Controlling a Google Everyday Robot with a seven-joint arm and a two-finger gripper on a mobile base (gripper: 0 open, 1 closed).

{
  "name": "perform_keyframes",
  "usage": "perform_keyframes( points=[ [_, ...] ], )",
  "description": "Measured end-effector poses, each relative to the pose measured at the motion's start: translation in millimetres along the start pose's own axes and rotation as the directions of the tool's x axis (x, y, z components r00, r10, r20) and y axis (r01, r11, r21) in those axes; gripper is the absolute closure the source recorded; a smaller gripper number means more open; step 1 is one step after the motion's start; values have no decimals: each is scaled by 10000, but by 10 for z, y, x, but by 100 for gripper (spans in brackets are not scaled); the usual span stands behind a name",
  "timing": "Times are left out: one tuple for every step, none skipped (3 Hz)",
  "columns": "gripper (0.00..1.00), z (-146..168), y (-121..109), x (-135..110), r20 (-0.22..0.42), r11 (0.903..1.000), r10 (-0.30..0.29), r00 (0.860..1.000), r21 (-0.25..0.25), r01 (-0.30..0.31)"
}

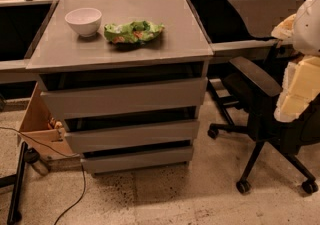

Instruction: Open top drawer

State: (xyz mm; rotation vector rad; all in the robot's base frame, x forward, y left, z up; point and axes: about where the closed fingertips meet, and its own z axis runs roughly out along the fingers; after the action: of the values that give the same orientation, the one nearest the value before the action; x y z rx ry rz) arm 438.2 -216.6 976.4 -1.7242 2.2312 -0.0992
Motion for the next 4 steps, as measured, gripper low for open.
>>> perform_keyframes(
  points=[
    [0,84,14,-72,82,10000,-80,9999,52,80],
    [0,499,171,-306,981,9991,-375,9945,-160,392],
    [0,898,291,-539,1812,9971,-571,9818,-397,653],
    [0,1297,358,-761,2346,9942,-583,9703,-738,776]
  ],
)
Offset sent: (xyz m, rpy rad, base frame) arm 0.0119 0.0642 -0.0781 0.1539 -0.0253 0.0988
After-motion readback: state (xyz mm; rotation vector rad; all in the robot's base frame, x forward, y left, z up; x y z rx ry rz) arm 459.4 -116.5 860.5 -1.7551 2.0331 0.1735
